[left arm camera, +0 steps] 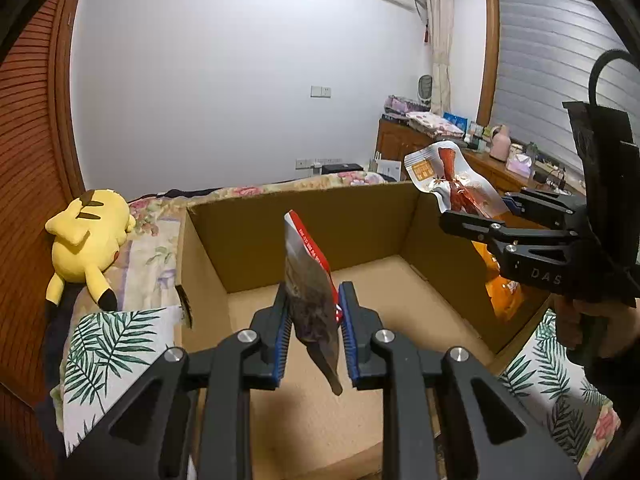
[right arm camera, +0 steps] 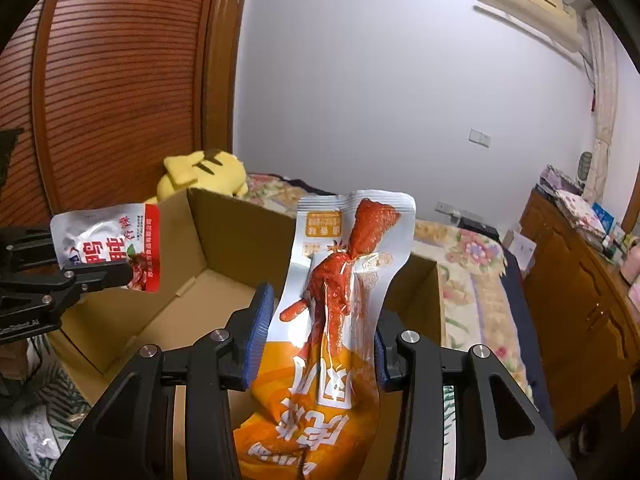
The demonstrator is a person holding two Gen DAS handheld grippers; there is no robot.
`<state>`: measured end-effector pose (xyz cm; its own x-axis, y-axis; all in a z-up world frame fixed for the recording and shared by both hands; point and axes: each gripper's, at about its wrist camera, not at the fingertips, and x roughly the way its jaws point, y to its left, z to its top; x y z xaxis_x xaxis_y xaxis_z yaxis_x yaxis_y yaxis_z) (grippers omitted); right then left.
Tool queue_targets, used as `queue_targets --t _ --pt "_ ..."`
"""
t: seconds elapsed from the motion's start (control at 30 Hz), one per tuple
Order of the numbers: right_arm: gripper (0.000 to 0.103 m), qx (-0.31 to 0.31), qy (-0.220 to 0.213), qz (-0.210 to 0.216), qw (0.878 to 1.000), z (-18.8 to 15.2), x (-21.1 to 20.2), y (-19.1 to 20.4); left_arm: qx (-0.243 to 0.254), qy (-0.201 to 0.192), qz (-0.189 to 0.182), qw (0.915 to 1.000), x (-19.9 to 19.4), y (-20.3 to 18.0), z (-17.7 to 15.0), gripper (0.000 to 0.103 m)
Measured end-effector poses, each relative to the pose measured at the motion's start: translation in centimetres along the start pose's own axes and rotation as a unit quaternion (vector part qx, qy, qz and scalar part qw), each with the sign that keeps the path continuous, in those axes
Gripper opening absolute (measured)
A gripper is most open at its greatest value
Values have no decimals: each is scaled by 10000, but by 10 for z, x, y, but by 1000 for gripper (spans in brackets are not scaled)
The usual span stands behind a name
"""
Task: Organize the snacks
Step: 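Carry both packets over the cardboard box and open both tools to drop them, then move both tools back to the snack pile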
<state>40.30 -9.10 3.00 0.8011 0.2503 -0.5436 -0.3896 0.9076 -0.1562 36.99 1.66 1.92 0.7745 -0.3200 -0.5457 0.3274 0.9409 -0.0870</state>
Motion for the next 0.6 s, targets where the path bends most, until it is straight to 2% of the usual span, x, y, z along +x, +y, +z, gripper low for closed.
queue_targets --t 0.2,0.4,0.47,0.6 --pt "45 -39 108 -26 9999 -6 2 0 36 111 97 9999 3 -2 -5 34" --pt "53 -92 270 25 9996 -14 2 2 -33 179 150 9997 1 -1 -14 36" --pt "60 -71 276 34 9996 -16 -1 2 -33 174 151 9997 -4 -3 -17 37" --pt "61 -32 341 86 9994 -19 -6 6 -8 177 145 9997 -15 -6 -19 41"
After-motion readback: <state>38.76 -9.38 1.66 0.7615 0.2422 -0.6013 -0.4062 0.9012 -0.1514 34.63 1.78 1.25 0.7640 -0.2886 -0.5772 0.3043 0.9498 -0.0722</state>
